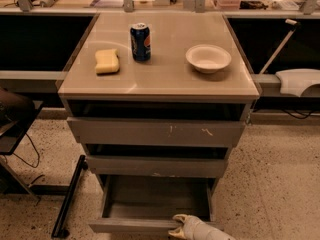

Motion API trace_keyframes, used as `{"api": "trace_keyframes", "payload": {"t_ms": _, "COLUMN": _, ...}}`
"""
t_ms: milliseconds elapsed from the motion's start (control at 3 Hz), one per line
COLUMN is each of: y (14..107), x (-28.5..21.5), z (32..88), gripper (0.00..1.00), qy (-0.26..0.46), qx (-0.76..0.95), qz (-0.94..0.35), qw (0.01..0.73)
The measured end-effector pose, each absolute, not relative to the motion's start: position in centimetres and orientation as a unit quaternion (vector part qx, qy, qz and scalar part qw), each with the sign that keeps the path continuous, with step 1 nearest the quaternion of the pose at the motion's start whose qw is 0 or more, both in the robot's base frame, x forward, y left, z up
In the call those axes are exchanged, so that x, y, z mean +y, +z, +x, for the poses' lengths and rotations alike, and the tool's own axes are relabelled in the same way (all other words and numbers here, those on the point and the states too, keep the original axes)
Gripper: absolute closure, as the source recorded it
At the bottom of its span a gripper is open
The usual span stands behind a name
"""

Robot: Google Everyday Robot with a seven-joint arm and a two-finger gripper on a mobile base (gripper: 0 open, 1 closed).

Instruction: Open bottom drawer

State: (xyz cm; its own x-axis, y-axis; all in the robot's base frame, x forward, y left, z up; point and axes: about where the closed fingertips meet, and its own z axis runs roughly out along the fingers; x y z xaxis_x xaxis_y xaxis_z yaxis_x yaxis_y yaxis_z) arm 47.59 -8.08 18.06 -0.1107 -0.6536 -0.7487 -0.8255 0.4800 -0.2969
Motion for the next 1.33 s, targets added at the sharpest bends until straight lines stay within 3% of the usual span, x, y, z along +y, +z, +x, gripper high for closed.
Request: {"api": "trace_keyframes", "payload": {"t_ms": 1333, "y": 18.3, "x": -7.0, "z": 44.3, "gripper": 1.00, "qy": 0.113, "qx": 0.729, "qz": -0.505, "qw": 0.447}}
